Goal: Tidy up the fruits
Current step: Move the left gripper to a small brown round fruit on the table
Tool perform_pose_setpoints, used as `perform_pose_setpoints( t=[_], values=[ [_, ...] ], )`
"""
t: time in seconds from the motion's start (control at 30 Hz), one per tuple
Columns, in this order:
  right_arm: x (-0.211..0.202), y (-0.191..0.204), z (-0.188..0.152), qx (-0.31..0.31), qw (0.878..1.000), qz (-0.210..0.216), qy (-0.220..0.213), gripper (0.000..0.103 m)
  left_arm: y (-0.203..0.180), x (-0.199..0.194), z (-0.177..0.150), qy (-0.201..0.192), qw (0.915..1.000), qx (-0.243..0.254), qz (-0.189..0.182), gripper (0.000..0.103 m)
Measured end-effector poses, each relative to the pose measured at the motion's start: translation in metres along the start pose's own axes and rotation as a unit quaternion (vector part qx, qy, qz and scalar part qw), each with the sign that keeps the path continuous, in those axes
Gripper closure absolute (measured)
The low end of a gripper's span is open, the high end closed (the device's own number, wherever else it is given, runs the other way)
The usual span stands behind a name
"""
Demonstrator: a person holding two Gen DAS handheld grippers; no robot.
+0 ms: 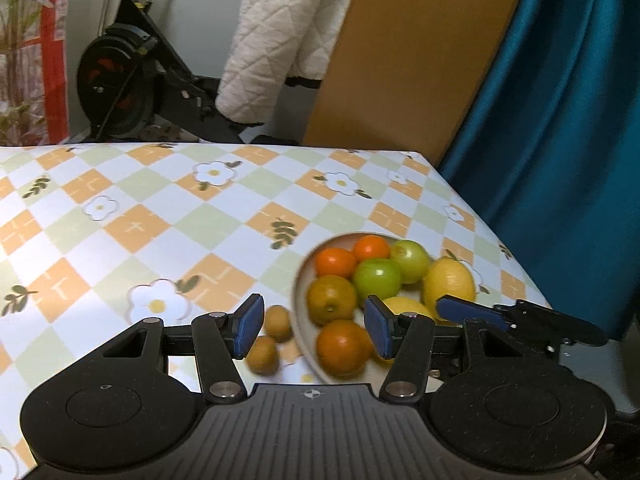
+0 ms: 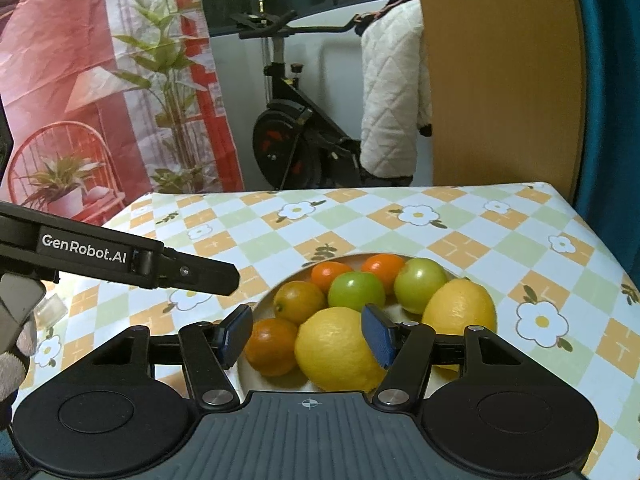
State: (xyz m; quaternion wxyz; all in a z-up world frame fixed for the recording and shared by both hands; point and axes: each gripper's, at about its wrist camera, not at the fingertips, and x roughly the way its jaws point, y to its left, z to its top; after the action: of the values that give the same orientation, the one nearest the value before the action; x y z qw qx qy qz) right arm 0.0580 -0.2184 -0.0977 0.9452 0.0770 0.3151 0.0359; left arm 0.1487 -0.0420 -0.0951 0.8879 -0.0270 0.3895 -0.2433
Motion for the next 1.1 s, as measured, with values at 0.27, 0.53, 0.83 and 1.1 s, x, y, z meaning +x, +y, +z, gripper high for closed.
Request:
perform_pose_setpoints(
  t=[0.27, 0.53, 0.83, 1.1],
  values=[
    [0.004, 0.017, 0.001, -0.017, 1.0, 0.012, 0.01, 0.05, 0.028, -0.018, -0.003, -0.015, 0.9995, -0.02, 0.018, 0.046],
    [0.01, 0.038, 0.0, -0.043, 0.998, 0.031, 0.023, 0.055, 0.058, -0.03, -0.007, -0.026, 0.9982, -0.042, 0.034, 0.046],
    [0.034, 0.066, 0.001, -0.086, 0.993, 0.052, 0.057, 0.067, 0.079, -0.03, -0.015, -0.026, 0.9968, -0.067, 0.035, 0.046],
    [0.066, 0.084, 0.002, -0.113, 0.989, 0.047, 0.086, 0.071, 0.085, -0.028, -0.016, -0.03, 0.9959, -0.08, 0.027, 0.046]
  ],
)
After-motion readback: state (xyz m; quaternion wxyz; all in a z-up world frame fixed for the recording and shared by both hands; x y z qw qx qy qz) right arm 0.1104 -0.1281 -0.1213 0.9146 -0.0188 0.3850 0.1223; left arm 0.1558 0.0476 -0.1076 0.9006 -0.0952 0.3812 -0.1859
